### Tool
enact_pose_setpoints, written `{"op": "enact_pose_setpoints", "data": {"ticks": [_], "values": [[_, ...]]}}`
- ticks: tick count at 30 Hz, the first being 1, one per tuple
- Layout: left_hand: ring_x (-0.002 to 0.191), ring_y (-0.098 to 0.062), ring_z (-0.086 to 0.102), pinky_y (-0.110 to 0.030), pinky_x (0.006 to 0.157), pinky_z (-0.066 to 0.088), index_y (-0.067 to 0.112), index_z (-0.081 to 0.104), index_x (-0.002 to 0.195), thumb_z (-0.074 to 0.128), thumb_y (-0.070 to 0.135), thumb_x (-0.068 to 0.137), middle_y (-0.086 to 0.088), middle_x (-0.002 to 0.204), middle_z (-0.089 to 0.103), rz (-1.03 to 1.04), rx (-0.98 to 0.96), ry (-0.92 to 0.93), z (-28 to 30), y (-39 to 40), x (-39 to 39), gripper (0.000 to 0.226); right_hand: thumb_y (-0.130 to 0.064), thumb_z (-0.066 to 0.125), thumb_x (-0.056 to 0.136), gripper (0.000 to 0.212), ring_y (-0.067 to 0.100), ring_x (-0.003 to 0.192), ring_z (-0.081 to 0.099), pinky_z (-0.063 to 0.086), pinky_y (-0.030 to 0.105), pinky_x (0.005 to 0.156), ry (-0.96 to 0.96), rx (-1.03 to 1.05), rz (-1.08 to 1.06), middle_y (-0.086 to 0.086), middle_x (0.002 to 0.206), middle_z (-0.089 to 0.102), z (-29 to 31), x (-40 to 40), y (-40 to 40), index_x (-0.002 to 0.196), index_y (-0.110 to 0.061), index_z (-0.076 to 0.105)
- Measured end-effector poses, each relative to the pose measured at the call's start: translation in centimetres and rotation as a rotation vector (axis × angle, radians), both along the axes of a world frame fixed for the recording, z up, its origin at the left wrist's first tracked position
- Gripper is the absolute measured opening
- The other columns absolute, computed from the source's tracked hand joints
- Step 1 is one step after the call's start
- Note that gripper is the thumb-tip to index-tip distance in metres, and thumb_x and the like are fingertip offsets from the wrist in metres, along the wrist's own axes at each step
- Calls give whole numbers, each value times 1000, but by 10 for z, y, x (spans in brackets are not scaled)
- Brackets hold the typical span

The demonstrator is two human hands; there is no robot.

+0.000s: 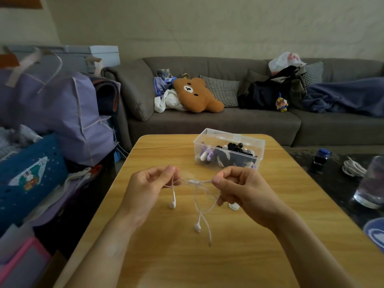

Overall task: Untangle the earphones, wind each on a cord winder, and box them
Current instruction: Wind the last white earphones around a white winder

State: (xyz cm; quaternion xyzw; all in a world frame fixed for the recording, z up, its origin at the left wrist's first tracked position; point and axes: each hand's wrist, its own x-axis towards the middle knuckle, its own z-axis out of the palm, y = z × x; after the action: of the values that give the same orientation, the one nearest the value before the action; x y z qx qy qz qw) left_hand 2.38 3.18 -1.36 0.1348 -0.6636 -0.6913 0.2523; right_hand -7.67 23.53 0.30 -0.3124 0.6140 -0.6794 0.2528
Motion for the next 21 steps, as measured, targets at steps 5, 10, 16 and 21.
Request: {"op": "enact_pose_setpoints", "data": {"ticks": [5,10,16,21], "values": [[82,-16,74,-18,76,56,10,73,98,68,-1,89,-5,86,76,205,-170,43,-2,4,0,16,-9,75,82,17,17,45,47,51,34,55,106,111,-22,8,54,48,1,-1,5,97,-2,69],[78,-18,75,-23,74,59,14,69,103,63,-5,90,-2,101,72,289,-58,109,2,0,-3,24,-36,69,92,23,10,60,63,54,26,63,393,515,-233,1,69,66,-1,-6,8,111,-24,68],[72,-23,70,-38,77,59,0,66,90,59,-10,90,-12,72,71,-14,-111,131,11,30,-1,12,-61,68,82,55,7,127,28,31,29,109,748,679,-301,-11,129,31,-7,7,-5,132,-44,52],[65,-17,59,-30,67,54,4,69,92,64,-8,87,-9,71,64,-255,-120,184,16,43,0,13,-51,69,83,21,-1,116,50,46,29,99,762,459,-201,-19,119,58,-4,16,-11,100,-38,73]]}}
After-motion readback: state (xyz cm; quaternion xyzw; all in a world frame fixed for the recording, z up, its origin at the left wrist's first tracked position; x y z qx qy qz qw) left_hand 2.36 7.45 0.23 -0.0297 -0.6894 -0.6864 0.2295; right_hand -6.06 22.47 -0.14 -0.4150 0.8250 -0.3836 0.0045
